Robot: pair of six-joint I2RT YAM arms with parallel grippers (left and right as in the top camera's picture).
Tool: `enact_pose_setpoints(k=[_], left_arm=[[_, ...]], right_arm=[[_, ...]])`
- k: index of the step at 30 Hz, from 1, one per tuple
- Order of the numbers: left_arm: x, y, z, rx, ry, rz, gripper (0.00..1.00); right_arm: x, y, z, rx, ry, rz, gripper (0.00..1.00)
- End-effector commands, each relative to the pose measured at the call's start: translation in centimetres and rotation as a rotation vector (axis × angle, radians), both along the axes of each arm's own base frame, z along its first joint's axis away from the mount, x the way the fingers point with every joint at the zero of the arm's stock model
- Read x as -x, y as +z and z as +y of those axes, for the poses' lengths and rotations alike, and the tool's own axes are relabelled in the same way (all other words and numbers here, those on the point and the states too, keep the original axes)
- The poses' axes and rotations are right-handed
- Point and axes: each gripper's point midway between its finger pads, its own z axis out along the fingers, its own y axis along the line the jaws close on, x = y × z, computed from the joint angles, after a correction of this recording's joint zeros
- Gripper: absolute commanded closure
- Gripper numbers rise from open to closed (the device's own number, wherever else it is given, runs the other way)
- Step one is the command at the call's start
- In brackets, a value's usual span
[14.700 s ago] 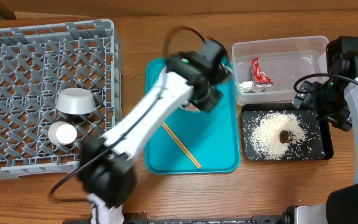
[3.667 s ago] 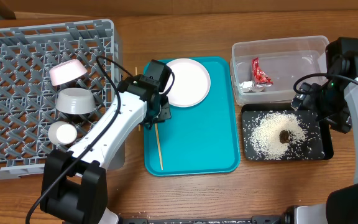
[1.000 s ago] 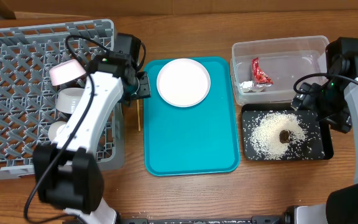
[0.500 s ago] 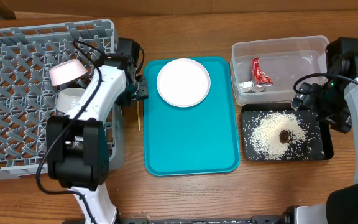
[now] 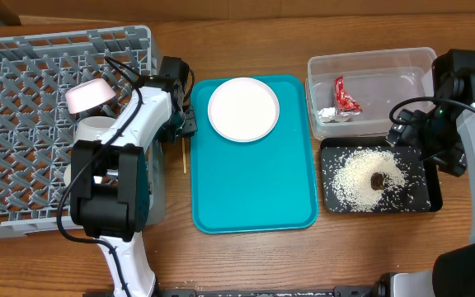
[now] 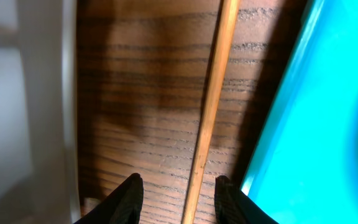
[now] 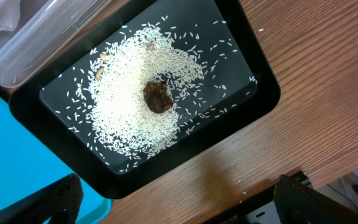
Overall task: Sort waste into correct bins and load items into the dishwasher
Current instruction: 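Carry the chopsticks to the dish rack edge and insert them with the left gripper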
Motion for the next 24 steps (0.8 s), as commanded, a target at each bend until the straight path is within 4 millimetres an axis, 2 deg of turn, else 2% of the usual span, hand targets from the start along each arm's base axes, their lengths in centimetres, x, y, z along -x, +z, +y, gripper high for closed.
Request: enact_pose_setpoints(k=[1,10,20,24], left_arm=[[-0.4,-0.3,0.2,-0.019,0.018,-0.007,0.60],[0.6,-3.3,-0.5,0.018,0.012,0.075,0.60],[1.0,-3.4,-0.7,0.032,0.012,0.095,0.94],[1.2,-3.1,-0.7,0.031,0.012,0.107,0.96]], right_arm=[[-0.2,0.9,-0.2,0.008,-0.006,-0.040,0.00],[-0.2,0.9,-0.2,0.008,-0.006,-0.039,0.00],[-0.2,0.9,-0.2,0.008,-0.006,-0.038,0.00],[-0.1,0.9,-0.2,0.007,-0.006,-0.036,0.00]])
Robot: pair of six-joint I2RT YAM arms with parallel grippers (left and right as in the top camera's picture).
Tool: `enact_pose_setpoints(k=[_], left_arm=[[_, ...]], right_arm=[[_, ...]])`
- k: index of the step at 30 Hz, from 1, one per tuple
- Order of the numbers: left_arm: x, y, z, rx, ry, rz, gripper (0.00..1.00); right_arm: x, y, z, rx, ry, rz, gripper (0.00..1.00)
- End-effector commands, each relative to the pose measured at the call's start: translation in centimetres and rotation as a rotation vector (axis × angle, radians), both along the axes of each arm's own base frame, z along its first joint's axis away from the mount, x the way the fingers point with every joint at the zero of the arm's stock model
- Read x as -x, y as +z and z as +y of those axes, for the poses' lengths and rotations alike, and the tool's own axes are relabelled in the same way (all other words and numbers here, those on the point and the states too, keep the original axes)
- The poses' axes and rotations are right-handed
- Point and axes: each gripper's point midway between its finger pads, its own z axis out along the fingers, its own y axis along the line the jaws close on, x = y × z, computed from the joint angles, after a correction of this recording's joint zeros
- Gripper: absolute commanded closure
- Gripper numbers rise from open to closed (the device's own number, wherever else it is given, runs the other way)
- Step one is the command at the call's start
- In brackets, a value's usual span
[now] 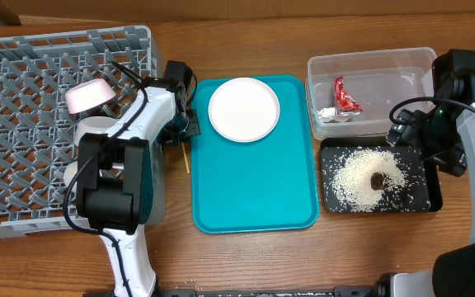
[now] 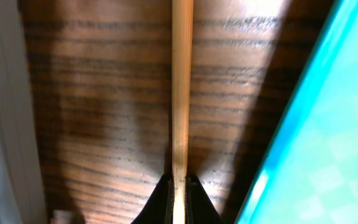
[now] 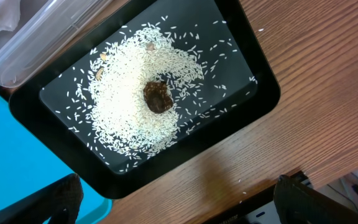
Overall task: Sort waste into correct bins and load items into the dishwasher
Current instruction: 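Carry the chopsticks to the dish rack edge and insert them with the left gripper, then reach the left gripper to the white plate and grasp its rim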
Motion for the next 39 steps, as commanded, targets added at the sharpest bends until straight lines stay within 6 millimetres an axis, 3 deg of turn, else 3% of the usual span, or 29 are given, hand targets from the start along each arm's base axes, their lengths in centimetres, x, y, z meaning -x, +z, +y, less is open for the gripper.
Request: enact_pose_setpoints(k=[1,3,8,13,19,22,27,30,31,33,38,39], left_arm=[[0.6,-0.9,0.0,0.005,0.009,0.047,0.96],[0.5,0.0,0.0,0.006,0.009,0.048,0.96],[-0.9,4.7,-0.4,0.025,0.004,-0.008,0.96],[-1.2,11.6,-0.5,0.045,-0.019,-0.118,0.96],[-0.1,16.3,1.7,0.043,-0.010,-0.199,0.96],[0.2,16.9,3.6,0.022,-0.049,-0.199,0.96],[0.8,16.0,6.8,-0.040,-0.022,-0.149,0.96],[0.8,15.4,7.6,-0.018,0.004,-0.139,0.82],[0.7,15.3,7.5,-0.004,0.007,-0.138,0.66],[0.7,15.3,7.2,0.015,0.005,-0.138,0.57],[0.6,15.4,4.6,0.116,-0.032,-0.145,0.55],[0.3,15.6,2.8,0.163,-0.065,-0.159,0.54]], right_arm=[[-0.1,0.9,-0.2,0.007,-0.006,-0.037,0.00],[-0.1,0.9,-0.2,0.007,-0.006,-0.037,0.00],[-0.1,0.9,-0.2,0.007,-0.006,-0.037,0.00],[-0.1,0.9,-0.2,0.007,-0.006,-0.037,0.00],[-0.1,0.9,-0.2,0.007,-0.006,-0.037,0.00],[-0.1,0.9,-0.2,0.007,-0.006,-0.037,0.00],[-0.1,0.9,-0.2,0.007,-0.006,-0.037,0.00],[-0.1,0.9,-0.2,0.007,-0.006,-0.037,0.00],[-0.1,0.9,-0.2,0.007,-0.006,-0.037,0.00],[-0.1,0.9,-0.2,0.007,-0.006,-0.037,0.00],[-0.1,0.9,-0.2,0.007,-0.006,-0.037,0.00],[-0.1,0.9,-0.2,0.007,-0.006,-0.038,0.00]])
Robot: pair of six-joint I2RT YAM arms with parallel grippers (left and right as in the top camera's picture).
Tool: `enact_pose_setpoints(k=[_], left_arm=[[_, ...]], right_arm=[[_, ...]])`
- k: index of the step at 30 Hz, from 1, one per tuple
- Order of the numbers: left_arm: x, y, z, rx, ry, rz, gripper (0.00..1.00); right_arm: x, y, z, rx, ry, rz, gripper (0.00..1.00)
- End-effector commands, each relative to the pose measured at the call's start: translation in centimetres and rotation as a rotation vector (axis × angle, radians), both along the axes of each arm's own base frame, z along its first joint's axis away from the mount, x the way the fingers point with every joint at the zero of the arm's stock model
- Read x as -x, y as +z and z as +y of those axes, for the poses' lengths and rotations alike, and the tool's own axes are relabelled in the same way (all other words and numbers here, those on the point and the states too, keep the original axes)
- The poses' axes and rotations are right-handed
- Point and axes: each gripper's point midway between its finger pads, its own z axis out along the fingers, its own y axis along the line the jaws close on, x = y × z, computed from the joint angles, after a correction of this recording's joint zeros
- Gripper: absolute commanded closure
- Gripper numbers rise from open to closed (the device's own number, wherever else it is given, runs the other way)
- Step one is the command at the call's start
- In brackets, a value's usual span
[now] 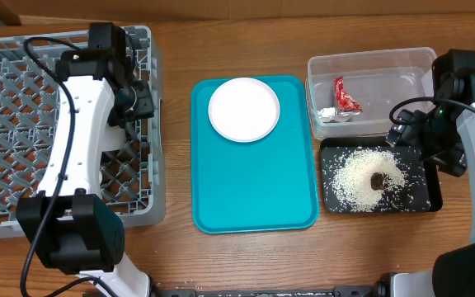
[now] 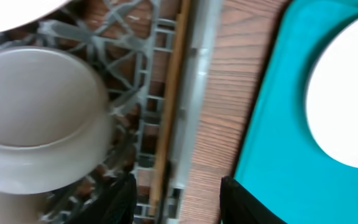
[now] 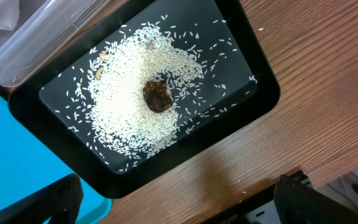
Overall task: Sort waste into correct bins and load items into the dishwasher
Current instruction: 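Reach the left gripper to the white plate and grasp its rim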
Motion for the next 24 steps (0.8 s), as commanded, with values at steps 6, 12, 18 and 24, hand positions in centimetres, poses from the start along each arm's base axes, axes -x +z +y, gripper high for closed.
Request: enact_pose_setpoints(k=[6,12,18,24], left_arm=[[-1.7,0.3,-11.0,0.106,-0.321,-0.099,0.48],[-2.7,-1.3,-20.1,0.008,-0.562,-0.200,0.31],[-1.5,-7.1,-25.3,-0.037,-0.685,-0.126,0.26],[-0.2,-12.7,-26.1,-0.075,-0.719,-0.004,0.27]], right_arm=[[-0.2,0.9,-0.2,0.008,-0.007,-0.038,0.00],[-0.2,0.9,-0.2,0.008,-0.007,-0.038,0.00],[-0.2,0.9,-0.2,0.008,-0.007,-0.038,0.00],[-0.2,0.9,-0.2,0.008,-0.007,-0.038,0.00]])
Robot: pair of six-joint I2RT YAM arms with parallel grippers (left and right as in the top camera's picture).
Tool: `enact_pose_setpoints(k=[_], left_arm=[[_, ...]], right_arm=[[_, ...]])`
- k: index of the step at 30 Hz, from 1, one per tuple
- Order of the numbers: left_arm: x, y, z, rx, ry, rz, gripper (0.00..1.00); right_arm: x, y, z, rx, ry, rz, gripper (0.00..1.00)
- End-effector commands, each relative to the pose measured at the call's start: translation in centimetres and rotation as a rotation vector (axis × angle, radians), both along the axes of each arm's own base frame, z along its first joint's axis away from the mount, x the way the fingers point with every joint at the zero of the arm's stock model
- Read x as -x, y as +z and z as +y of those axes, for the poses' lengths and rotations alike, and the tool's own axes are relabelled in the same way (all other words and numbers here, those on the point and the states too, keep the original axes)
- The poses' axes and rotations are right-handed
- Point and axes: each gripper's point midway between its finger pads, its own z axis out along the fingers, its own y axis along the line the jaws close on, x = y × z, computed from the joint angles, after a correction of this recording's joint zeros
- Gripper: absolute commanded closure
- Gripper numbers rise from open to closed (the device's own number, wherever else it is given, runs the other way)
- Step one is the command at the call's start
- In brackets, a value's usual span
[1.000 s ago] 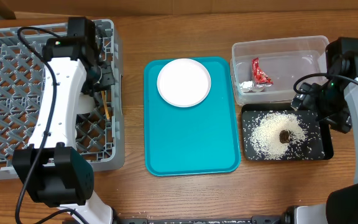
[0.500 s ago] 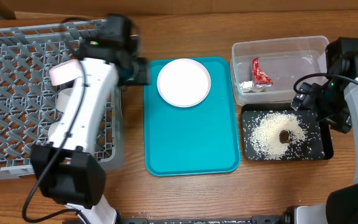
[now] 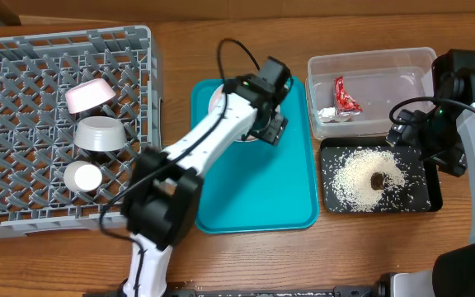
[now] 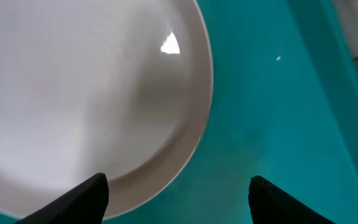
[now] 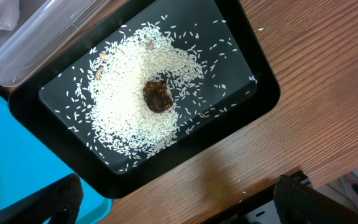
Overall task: Sort waste into correct bins and load items into the dishwasher
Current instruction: 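Reach the left gripper to the white plate and grasp its rim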
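A white plate [image 4: 86, 93] lies at the far end of the teal tray [image 3: 254, 190]; in the overhead view my left arm covers most of it. My left gripper [image 4: 179, 202] hangs open over the plate's rim, one finger over the plate and the other over bare tray. In the grey dish rack [image 3: 23, 74] stand a pink bowl [image 3: 89, 95], a white bowl [image 3: 99, 132] and a white cup [image 3: 83, 176]. The wooden chopstick does not show. My right gripper [image 5: 185, 208] stays open over the table beside the black tray of rice [image 5: 148, 93].
A clear bin [image 3: 386, 66] at the back right holds a red wrapper [image 3: 345, 93] and crumpled foil [image 3: 330, 114]. A dark lump [image 3: 378, 179] sits in the rice of the black tray [image 3: 415, 198]. Bare wooden table runs along the front edge.
My left gripper was open over the rack's right edge, with the chopstick lying along it. Now it is open over the white plate's rim on the teal tray. The right arm has not moved.
My left gripper stood open around a wooden chopstick on the table between rack and tray. Then it was shut on the chopstick. Then it was open at the rack's right edge with the chopstick lying there. Now it hangs over the plate.
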Motion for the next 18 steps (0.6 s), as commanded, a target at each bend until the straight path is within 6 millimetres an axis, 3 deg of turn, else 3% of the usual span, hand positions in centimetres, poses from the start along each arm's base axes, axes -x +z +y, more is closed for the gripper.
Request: enact_pose_setpoints(k=[1,4,10,13,14,18], left_arm=[[0.1,-2.9,0.7,-0.070,-0.013,0.036,0.27],[0.7,-4.2,1.1,-0.094,-0.009,0.074,0.41],[1.9,-4.3,1.7,-0.121,-0.004,0.123,0.80],[2.2,-3.6,1.9,-0.123,0.026,0.138,0.92],[2.2,-3.2,1.9,-0.121,0.033,0.137,0.96],[1.4,-0.4,1.4,-0.094,0.061,0.104,0.96]], right_arm=[[-0.2,0.9,-0.2,0.007,-0.007,-0.038,0.00],[-0.2,0.9,-0.2,0.007,-0.007,-0.038,0.00],[-0.2,0.9,-0.2,0.007,-0.007,-0.038,0.00],[-0.2,0.9,-0.2,0.007,-0.007,-0.038,0.00],[-0.1,0.9,-0.2,0.007,-0.007,-0.038,0.00],[-0.1,0.9,-0.2,0.007,-0.007,-0.035,0.00]])
